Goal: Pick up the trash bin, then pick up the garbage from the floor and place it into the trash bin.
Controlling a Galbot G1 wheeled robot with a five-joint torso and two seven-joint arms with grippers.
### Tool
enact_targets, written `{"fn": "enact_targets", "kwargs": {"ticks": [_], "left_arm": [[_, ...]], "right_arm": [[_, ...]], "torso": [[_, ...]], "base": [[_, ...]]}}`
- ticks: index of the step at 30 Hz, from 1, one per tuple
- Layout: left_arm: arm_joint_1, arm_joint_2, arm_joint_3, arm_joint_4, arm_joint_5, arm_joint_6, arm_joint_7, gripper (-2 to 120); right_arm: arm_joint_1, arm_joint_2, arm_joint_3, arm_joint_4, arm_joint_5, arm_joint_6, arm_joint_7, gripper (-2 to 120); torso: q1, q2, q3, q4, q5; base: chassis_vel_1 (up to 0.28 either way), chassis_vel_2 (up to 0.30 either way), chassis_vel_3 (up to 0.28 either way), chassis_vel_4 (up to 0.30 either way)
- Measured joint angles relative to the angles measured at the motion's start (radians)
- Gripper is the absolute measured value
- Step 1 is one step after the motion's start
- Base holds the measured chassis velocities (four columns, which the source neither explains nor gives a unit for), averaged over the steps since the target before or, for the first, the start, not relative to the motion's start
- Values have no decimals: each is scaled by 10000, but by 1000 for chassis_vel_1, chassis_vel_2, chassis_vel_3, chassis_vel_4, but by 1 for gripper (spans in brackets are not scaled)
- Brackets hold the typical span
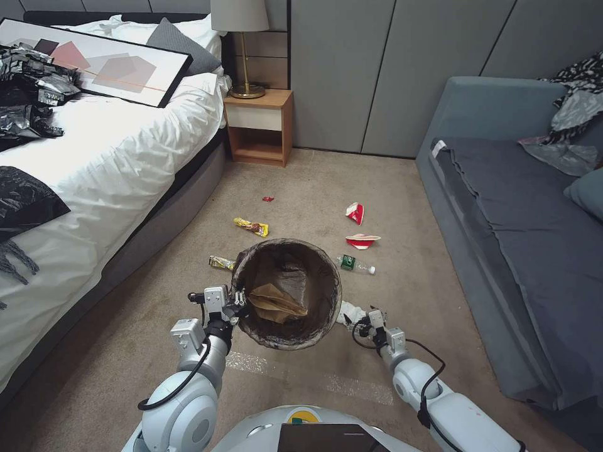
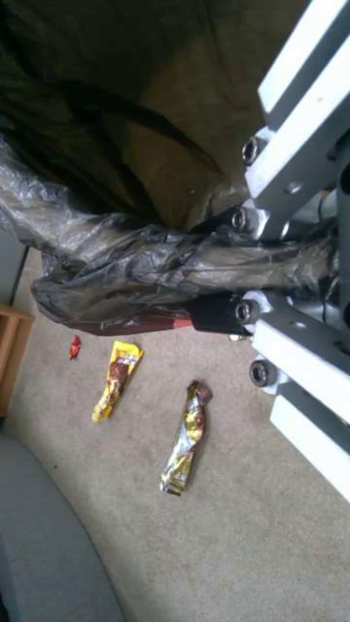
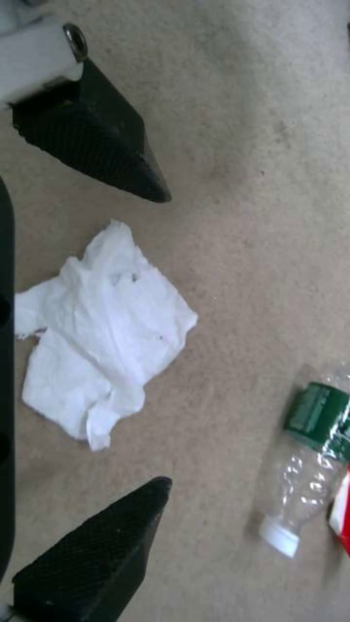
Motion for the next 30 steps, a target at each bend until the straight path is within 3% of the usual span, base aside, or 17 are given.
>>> {"fn": "enact_targets", "kwargs": {"ticks": [30], "left_arm": [[-82,-25,3,53,6,-89,-13,2]], "right_arm": [[894,1176,-172,-2042,-336,231,-267,100]], "torso": [[0,0,0,0,-2]], "base": [[0,0,0,0]]}}
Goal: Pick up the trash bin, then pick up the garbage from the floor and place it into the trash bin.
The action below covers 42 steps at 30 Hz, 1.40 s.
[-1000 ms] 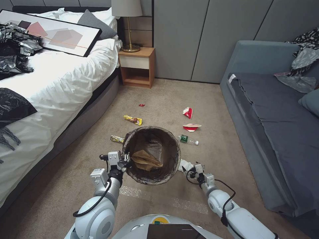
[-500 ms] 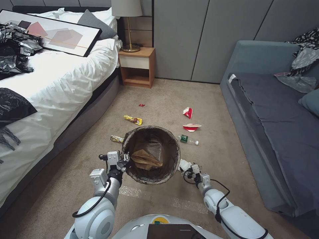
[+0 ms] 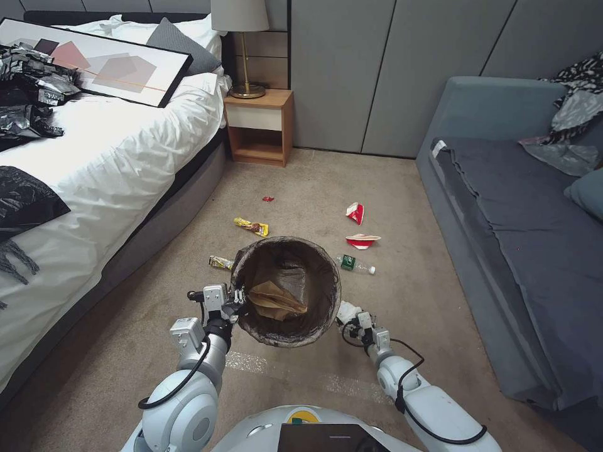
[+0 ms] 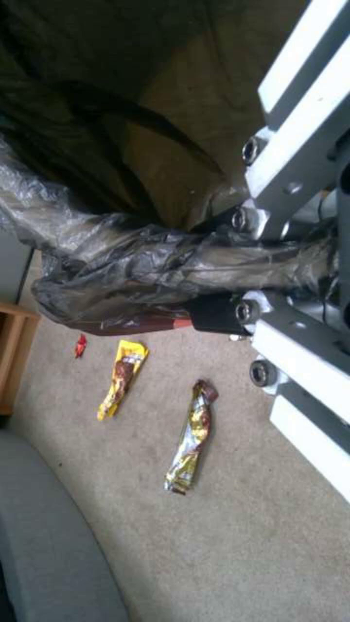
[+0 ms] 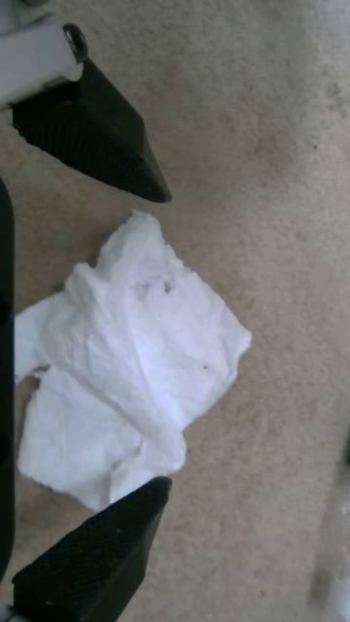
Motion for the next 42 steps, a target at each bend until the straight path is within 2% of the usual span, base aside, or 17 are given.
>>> {"fn": "enact_targets", "kwargs": {"ticks": [39,42], "left_arm": [[-66,-45,46,71,7,-82,-33,2],[-51,-45,42,63,22,-91,-33,2]], "right_arm": [[325,735,251,-1216,-437,334,-26,100],[331,759,248,-1238,-468,342,-27,96]], "torso": [[0,0,0,0,2],[0,0,0,0,1]], "base": [[0,0,0,0],[0,0,0,0]]}}
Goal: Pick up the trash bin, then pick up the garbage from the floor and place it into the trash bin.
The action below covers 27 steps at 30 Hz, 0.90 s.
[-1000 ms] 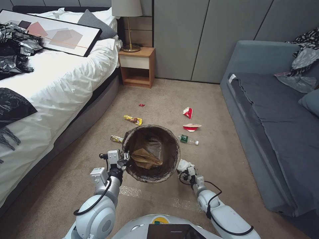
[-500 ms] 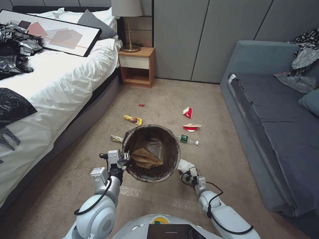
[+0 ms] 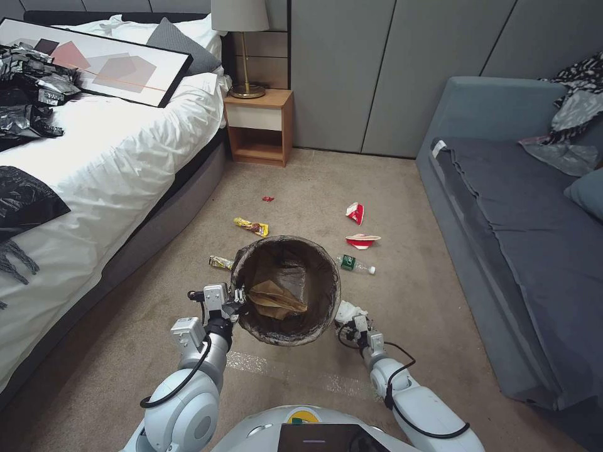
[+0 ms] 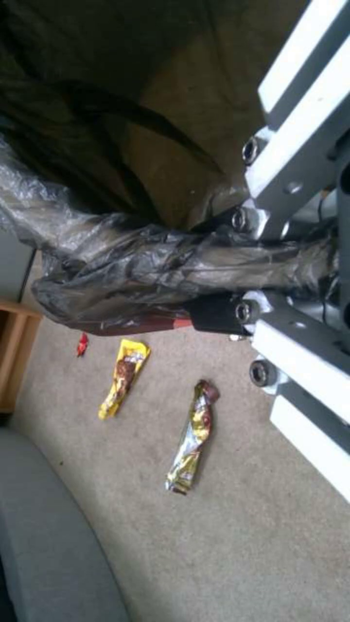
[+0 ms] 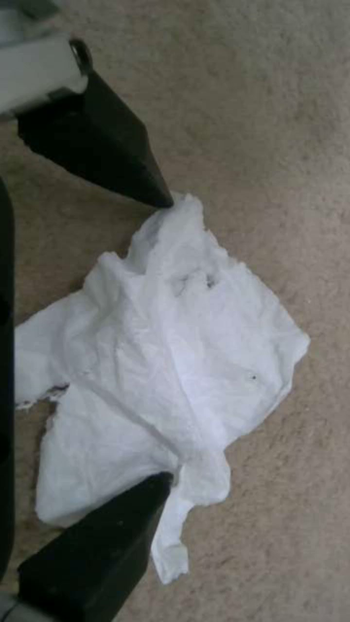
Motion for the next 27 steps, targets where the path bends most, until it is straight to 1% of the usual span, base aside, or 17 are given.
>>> {"fn": "enact_targets", "kwargs": {"ticks": [1,2,4,7,9,10,11,14,15,17,18,19,21,24,25,26,27], "left_arm": [[9,0,-1,-7,3,-2,0,2],[11,1,-3,-10,6,-4,0,2],[12,2,-4,-14,6,-5,0,2],[-3,6,-8,-50,-3,-5,-8,2],[-9,7,-8,-50,-7,-5,-10,2],[-19,8,-9,-50,-11,-5,-15,2],[-19,8,-9,-50,-11,-5,-15,2],[-40,-5,17,-39,-12,-5,-21,2],[-40,-5,17,-39,-12,-5,-21,2],[-66,-17,39,-12,-13,-5,-21,2],[-88,-18,46,5,-13,-5,-23,2],[-88,-18,46,5,-13,-5,-23,2],[-124,-17,74,29,-14,-5,-23,2],[-129,-16,77,31,-16,-5,-23,2],[-138,-11,85,39,-21,-5,-24,2],[-138,-11,85,39,-21,-5,-24,2],[-140,-8,87,43,-24,-5,-23,2]], "right_arm": [[1,14,-2,-22,-32,5,-3,94],[1,39,-2,-52,-76,12,-3,88],[0,54,-2,-61,-90,15,-3,86],[-81,30,-4,33,-88,-18,4,68],[-98,12,-6,60,-87,-32,12,66],[-132,-33,-9,112,-71,-50,17,59],[-132,-33,-9,112,-71,-50,17,59],[-185,-128,37,178,-63,-66,43,46],[-185,-128,37,178,-63,-66,43,46],[-215,-183,85,227,-39,-67,55,35],[-230,-213,115,262,-26,-71,68,31],[-230,-213,115,262,-26,-71,68,31],[-267,-260,178,358,3,-77,123,21],[-272,-264,184,380,8,-78,137,18],[-286,-288,196,468,37,-80,193,8],[-286,-288,196,468,37,-80,193,8],[-289,-296,197,510,47,-82,213,3]], "torso": [[0,0,0,0,0],[0,0,0,0,0],[0,0,0,-1,0],[0,0,-1,-1,0],[0,0,-1,0,0],[0,0,-1,0,1],[0,0,-1,0,1],[0,0,-1,2,2],[0,0,-1,2,2],[0,0,-1,1,3],[0,0,-1,1,3],[0,0,-1,1,3],[0,0,0,-4,-1],[0,0,0,-4,0],[0,0,0,-3,0],[0,0,0,-3,0],[0,0,0,-2,-1]], "base": [[0,0,0,0],[0,0,0,0],[0,0,0,0],[0,0,0,0],[0,0,0,0],[0,0,0,0],[0,0,0,0],[0,0,0,0],[0,0,0,0],[0,0,0,0],[0,0,0,0],[0,0,0,0],[0,0,0,0],[0,0,0,0],[0,0,0,0],[0,0,0,0],[0,0,0,0]]}}
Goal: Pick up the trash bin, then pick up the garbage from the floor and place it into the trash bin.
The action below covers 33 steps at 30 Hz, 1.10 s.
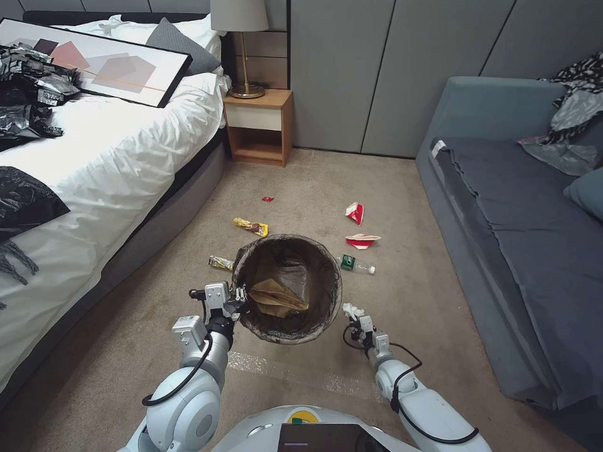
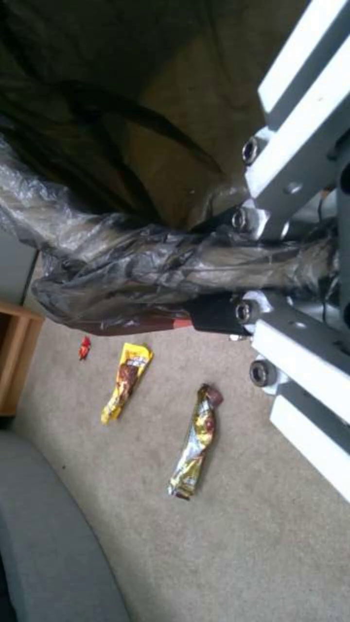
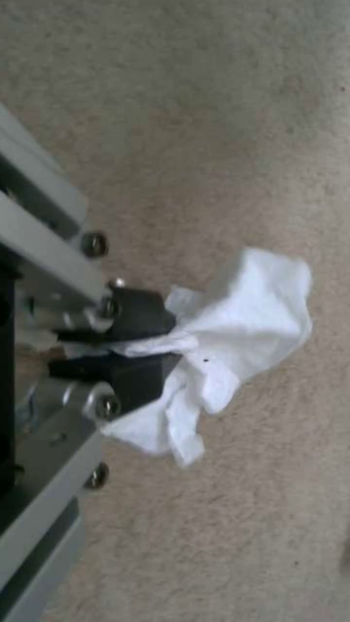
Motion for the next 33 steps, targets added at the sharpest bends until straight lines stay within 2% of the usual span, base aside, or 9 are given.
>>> {"fn": "enact_targets", "kwargs": {"ticks": [13,16,17,20,21,24,25,28,33], "left_arm": [[-24,23,86,26,-53,0,0,2],[-4,53,162,46,-65,8,0,2],[18,84,218,58,-75,25,4,2],[28,94,290,90,-90,45,7,2],[28,94,290,90,-90,45,7,2],[40,110,366,171,-96,66,16,2],[40,110,366,171,-96,66,16,2],[46,144,408,225,-110,83,22,2],[40,176,431,277,-152,121,22,2]], "right_arm": [[-58,-95,223,470,-26,-5,301,0],[-173,-266,579,1227,-23,-2,530,0],[-265,-482,919,2039,16,-17,746,0],[-373,-874,1353,3321,242,-151,1268,0],[-373,-874,1353,3321,242,-151,1268,0],[-390,-1301,1869,5236,482,-199,2074,0],[-390,-1301,1869,5236,482,-199,2074,0],[-383,-1528,2236,6507,474,-81,2510,0],[-492,-1785,2543,7668,517,75,2676,0]], "torso": [[0,0,0,1,3],[0,0,0,2,2],[0,0,0,2,3],[0,0,1,0,4],[0,0,1,0,4],[0,0,0,2,2],[0,0,0,2,2],[0,0,0,2,1],[0,0,0,2,1]], "base": [[0,0,0,0],[0,0,0,0],[0,0,0,0],[0,0,0,0],[0,0,0,0],[0,0,0,0],[0,0,0,0],[0,0,0,0],[0,0,0,0]]}}
